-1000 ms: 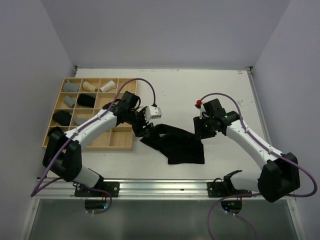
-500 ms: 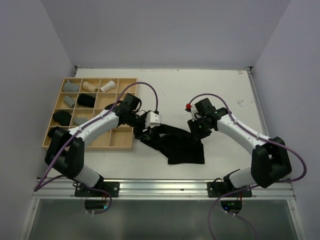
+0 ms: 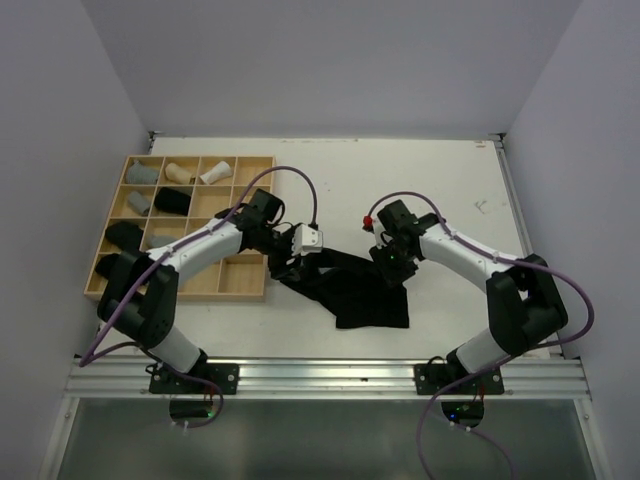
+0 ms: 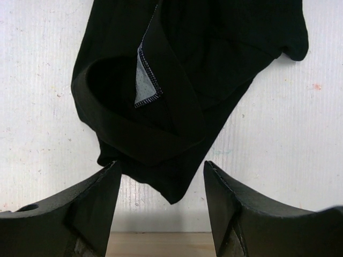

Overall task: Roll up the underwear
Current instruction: Flatten the underwear

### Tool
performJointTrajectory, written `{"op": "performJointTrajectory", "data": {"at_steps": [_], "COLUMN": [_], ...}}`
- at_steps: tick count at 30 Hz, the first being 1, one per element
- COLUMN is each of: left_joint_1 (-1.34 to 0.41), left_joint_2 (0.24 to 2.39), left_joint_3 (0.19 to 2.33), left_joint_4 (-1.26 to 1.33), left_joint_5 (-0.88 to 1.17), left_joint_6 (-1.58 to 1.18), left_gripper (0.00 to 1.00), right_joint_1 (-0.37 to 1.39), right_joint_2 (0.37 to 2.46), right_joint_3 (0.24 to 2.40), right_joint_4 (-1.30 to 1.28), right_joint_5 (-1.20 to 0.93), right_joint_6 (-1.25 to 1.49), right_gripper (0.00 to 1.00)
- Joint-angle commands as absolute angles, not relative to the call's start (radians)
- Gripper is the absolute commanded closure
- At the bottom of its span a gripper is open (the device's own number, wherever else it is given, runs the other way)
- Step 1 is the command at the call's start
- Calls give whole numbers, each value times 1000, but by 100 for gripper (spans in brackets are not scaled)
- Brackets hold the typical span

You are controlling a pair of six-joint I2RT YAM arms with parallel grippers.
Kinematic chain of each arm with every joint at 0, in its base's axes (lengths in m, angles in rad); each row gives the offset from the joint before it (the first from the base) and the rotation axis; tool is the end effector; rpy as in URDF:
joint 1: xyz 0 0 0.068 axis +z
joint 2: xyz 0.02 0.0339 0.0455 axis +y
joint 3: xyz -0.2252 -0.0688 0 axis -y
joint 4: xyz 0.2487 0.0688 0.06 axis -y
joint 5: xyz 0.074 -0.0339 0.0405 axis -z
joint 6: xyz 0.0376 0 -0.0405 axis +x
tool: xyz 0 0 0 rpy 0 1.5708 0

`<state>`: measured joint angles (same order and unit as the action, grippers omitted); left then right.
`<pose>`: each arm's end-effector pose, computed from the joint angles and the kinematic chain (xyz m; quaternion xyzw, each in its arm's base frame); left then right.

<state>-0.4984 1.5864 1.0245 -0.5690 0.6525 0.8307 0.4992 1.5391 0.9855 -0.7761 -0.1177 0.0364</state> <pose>0.2615 -0.1683 0.1630 0.6251 0.6846 -0.2743 0.2556 0.2460 0.1391 0.1508 -0.2342 0.9630 0.0881 0.1003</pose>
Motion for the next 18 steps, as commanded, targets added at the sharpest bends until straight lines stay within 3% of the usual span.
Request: {"op": "performJointTrajectory", "data": {"at_steps": [1,6,11,18], "left_joint_1": [-492,-492,-497,-514], "left_joint_2": [1592,1621,1657,1534], "left_joint_3": [1028,1026,1046,910], "left_joint_4": [-514,-488,-514,-422], "left_joint_5": [673,684,715,684], "left_joint_6": [859,877,954,1014], "left_gripper": [34,35,38,41], "right_joint_1": [502,502,502,502], "right_joint_2": [1552,1574,1566,1542], "right_joint_3": [1029,1038,1043,1040], "right_joint_4": [-799,-811,-818,-818], "right_joint_5": [-74,-46,-6,-3], "right_joint_6": [44,41,51,61], "right_gripper": [69,75,100,100]}}
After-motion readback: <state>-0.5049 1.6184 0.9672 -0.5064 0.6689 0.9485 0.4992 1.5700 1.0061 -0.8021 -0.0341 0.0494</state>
